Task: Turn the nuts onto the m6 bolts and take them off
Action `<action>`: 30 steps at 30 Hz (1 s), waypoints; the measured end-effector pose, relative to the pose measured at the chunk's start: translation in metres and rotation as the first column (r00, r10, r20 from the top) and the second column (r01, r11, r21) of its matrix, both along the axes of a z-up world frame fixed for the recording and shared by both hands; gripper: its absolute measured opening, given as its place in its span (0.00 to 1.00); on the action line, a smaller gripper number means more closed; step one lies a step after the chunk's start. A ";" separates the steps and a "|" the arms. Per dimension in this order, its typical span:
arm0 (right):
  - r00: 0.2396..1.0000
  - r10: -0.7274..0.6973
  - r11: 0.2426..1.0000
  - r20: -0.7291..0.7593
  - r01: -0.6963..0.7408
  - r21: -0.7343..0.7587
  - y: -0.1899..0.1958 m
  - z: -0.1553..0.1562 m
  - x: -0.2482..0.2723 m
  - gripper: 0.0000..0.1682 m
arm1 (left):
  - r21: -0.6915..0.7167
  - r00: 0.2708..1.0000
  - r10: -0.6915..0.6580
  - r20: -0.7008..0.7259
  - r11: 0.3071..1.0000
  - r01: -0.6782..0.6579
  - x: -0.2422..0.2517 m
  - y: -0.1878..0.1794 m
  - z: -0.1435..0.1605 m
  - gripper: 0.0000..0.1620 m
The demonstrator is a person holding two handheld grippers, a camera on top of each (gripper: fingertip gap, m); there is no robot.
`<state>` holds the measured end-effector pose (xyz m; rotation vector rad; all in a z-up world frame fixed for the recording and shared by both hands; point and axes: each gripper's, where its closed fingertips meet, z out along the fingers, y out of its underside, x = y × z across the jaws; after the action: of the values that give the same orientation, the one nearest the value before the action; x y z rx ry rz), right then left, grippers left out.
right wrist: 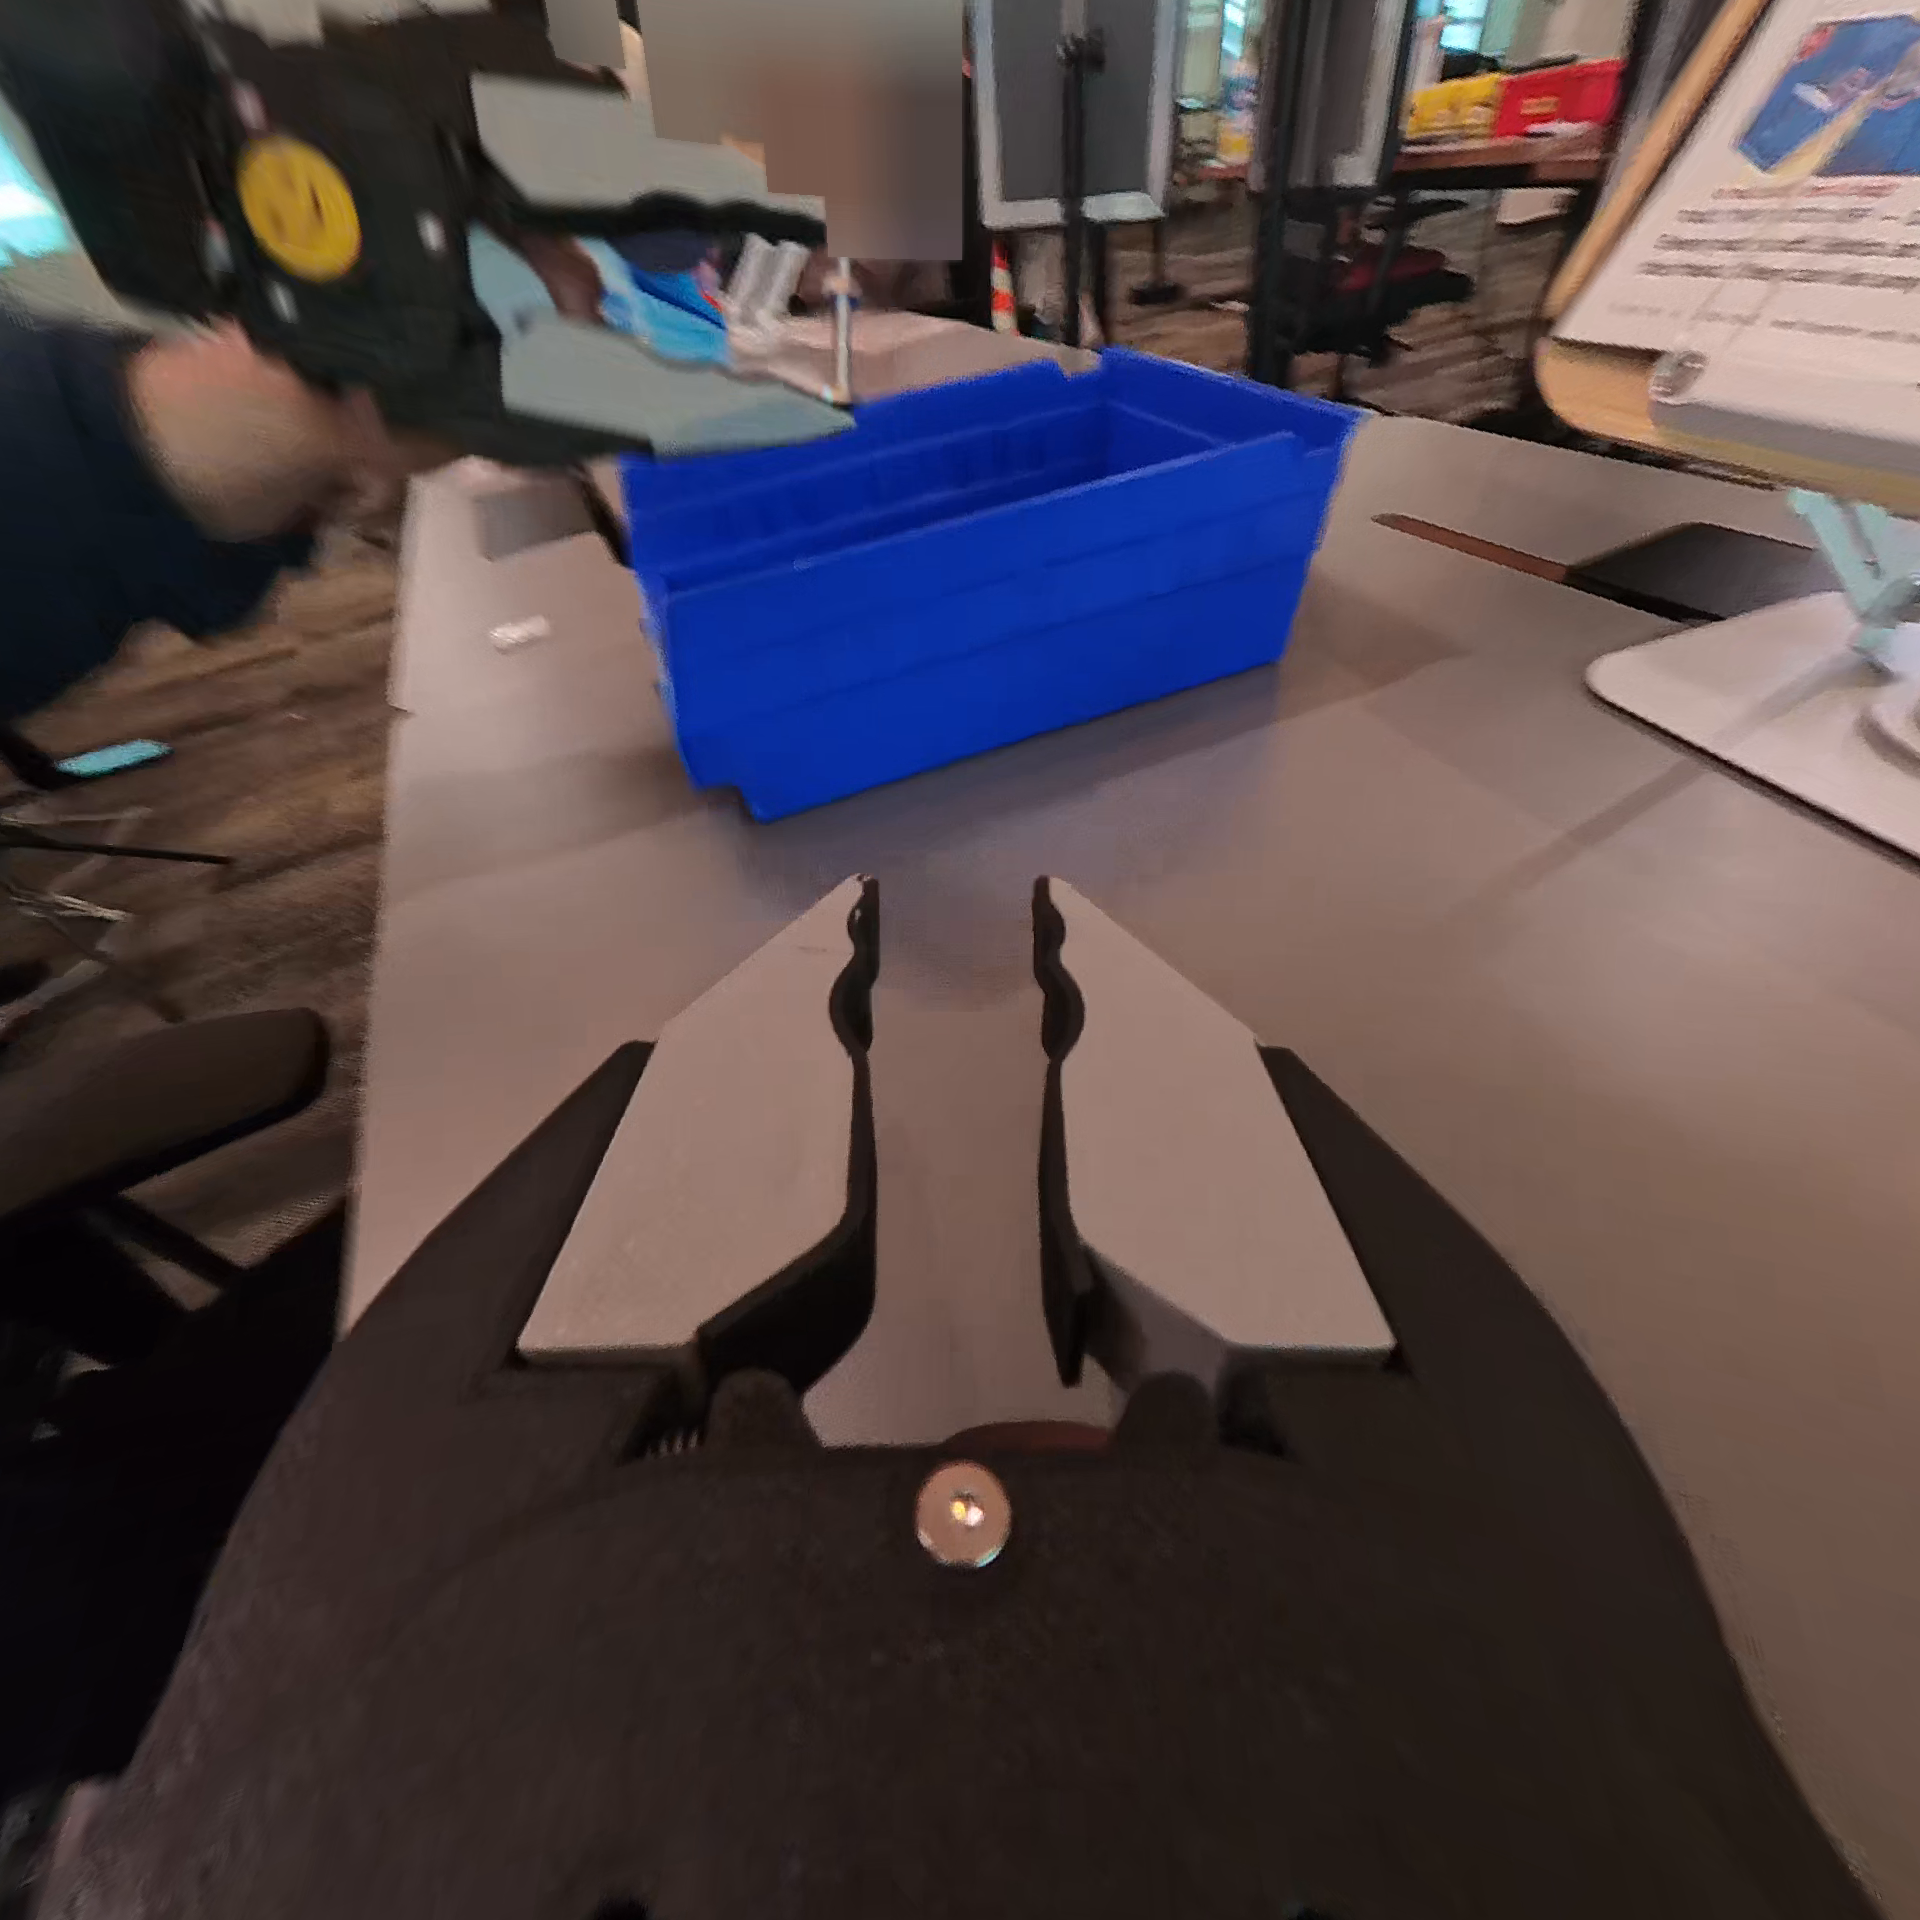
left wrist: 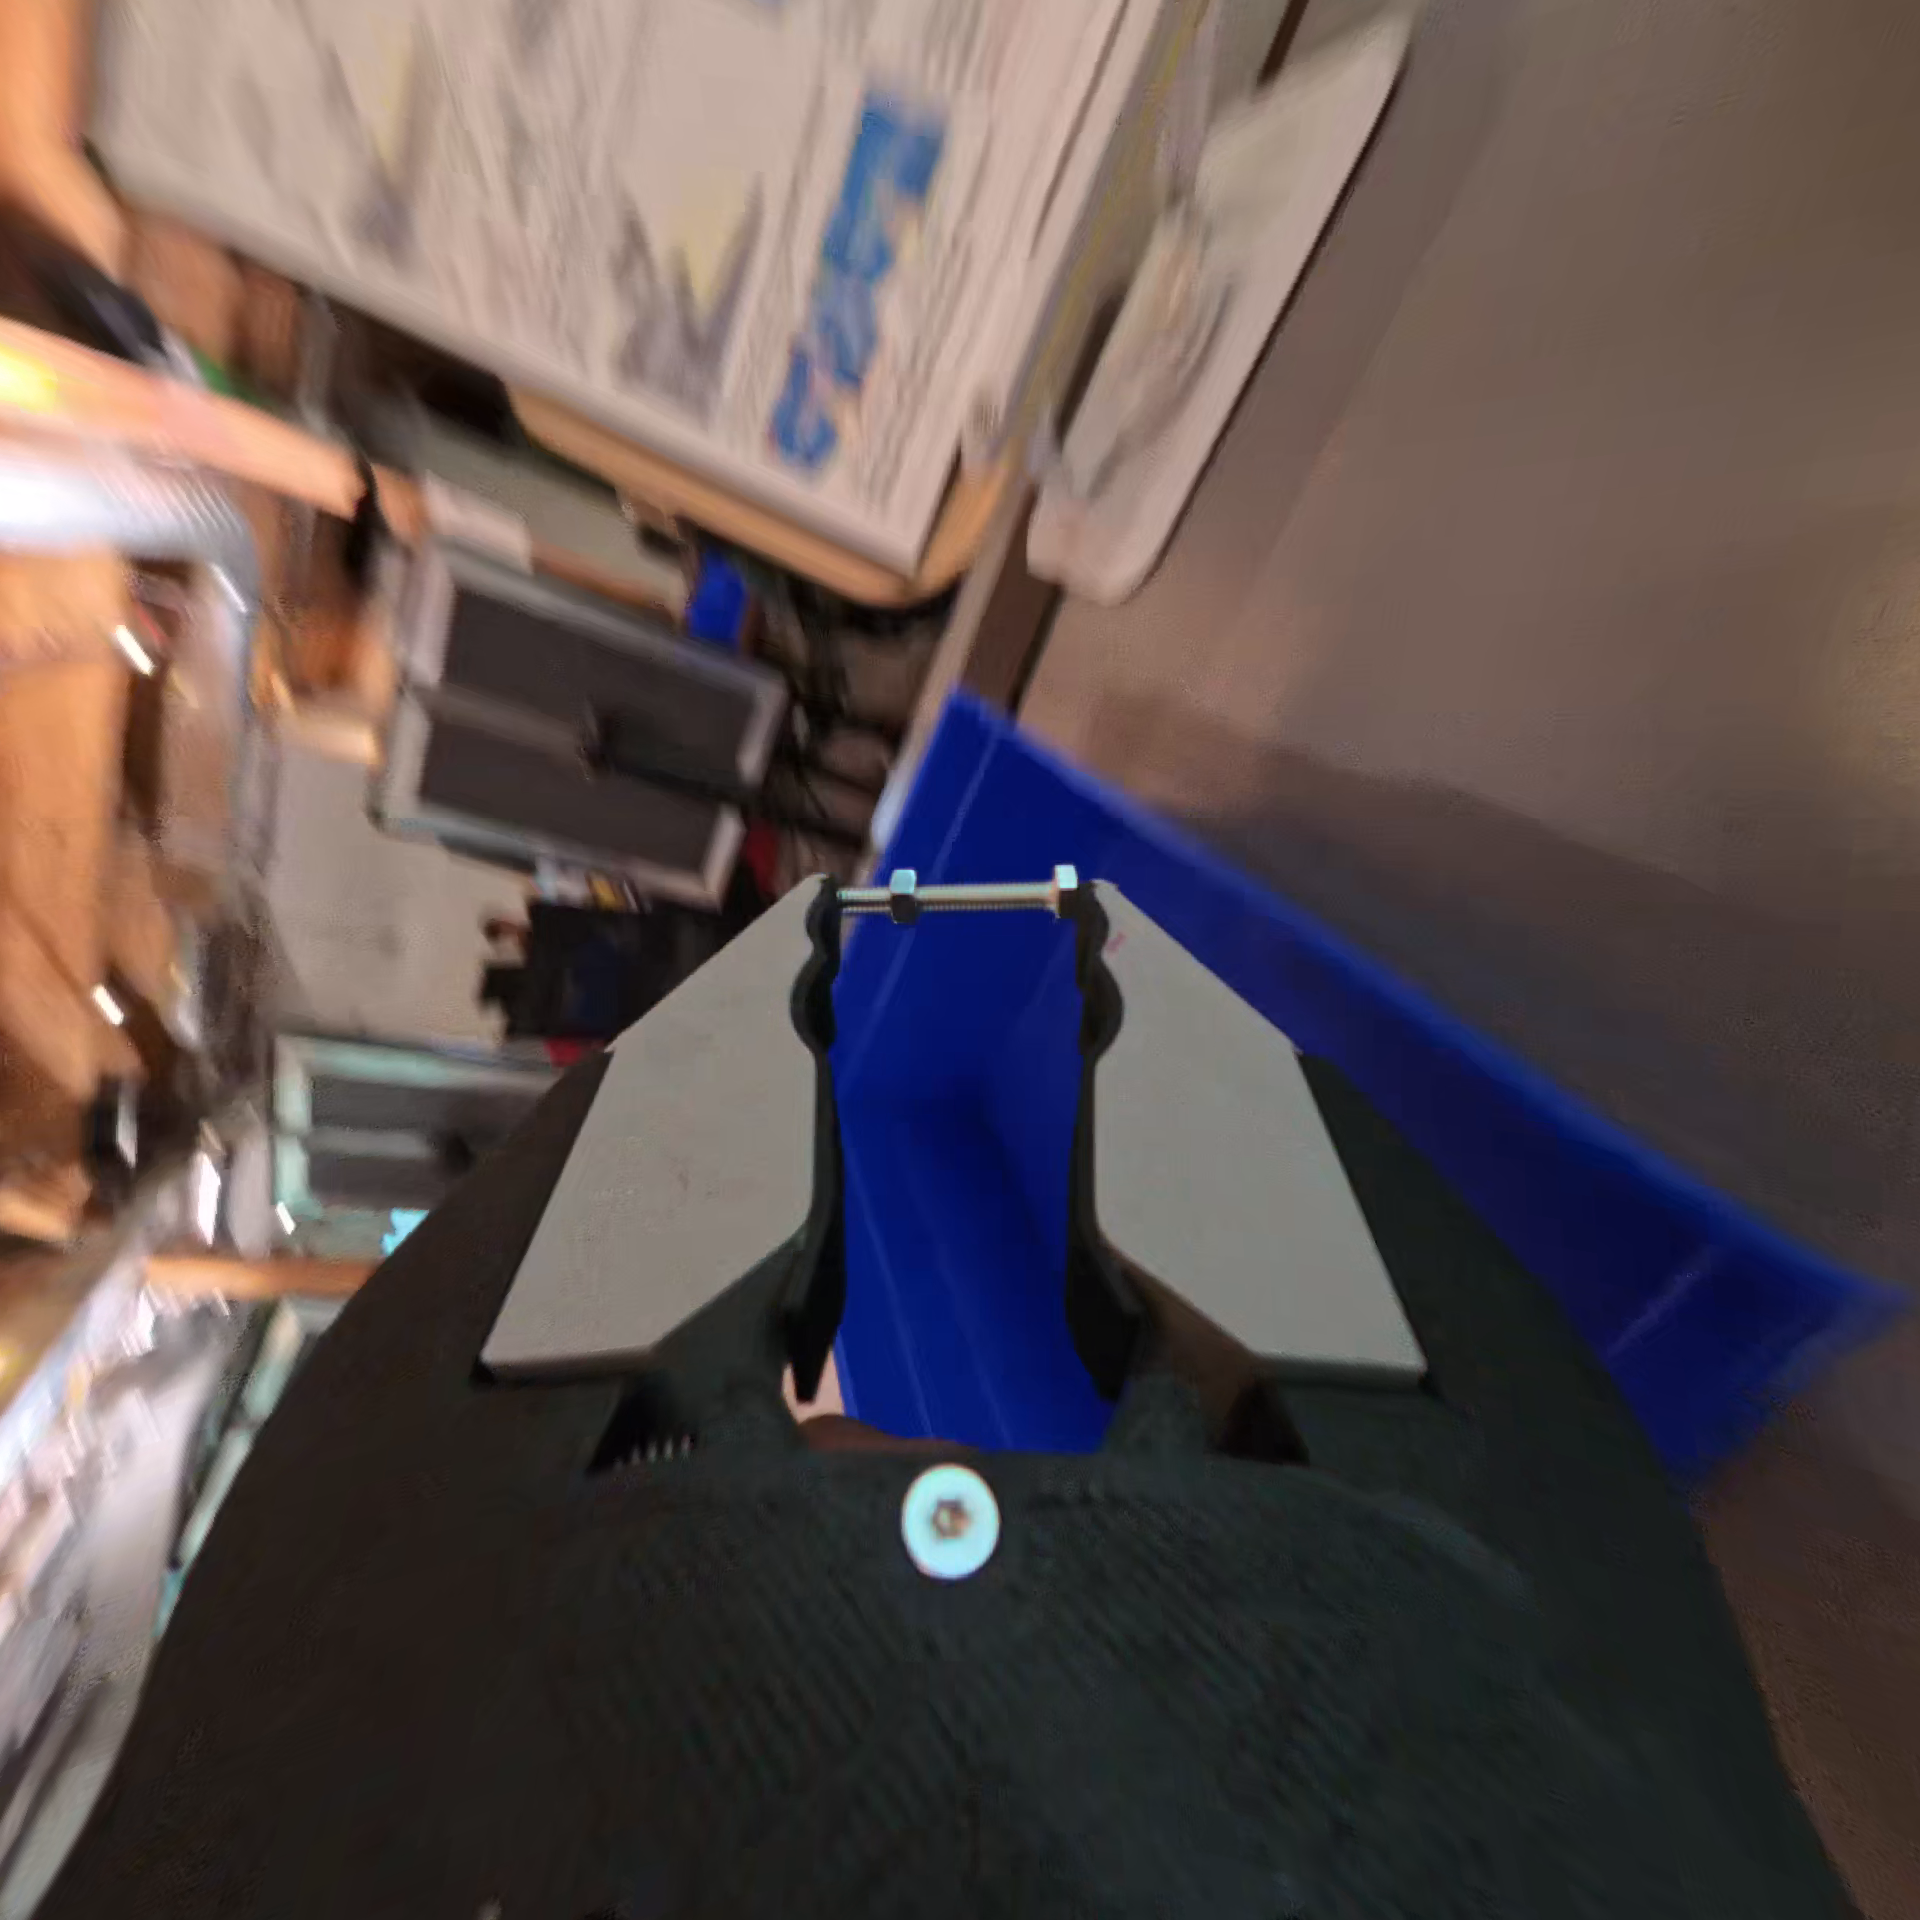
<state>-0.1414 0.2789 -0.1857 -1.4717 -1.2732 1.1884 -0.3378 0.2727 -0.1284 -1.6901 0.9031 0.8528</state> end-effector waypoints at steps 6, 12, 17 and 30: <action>0.919 0.316 0.897 -0.236 -0.370 -0.241 -0.048 0.035 0.008 0.16 | 0.163 0.914 -0.391 -0.108 0.900 0.405 0.139 -0.045 0.001 0.27; 0.873 0.407 0.851 -0.269 -0.470 -0.236 -0.067 0.041 0.013 0.17 | 0.173 0.826 -0.546 -0.136 0.808 0.563 0.209 -0.057 -0.018 0.27; 0.879 0.441 0.854 -0.182 -0.473 -0.216 -0.075 0.027 0.011 0.06 | 0.205 0.815 -0.570 -0.104 0.789 0.578 0.225 -0.050 -0.029 0.28; 0.928 0.266 0.935 -0.262 -0.314 -0.163 -0.037 0.041 0.018 0.01 | 0.152 0.415 -0.357 0.837 0.880 0.450 0.232 -0.024 -0.055 0.25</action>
<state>-0.1232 0.2416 -0.1447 -1.2602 -1.2637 1.6822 -0.1062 0.2484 -0.1839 -1.5709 0.5817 -0.4096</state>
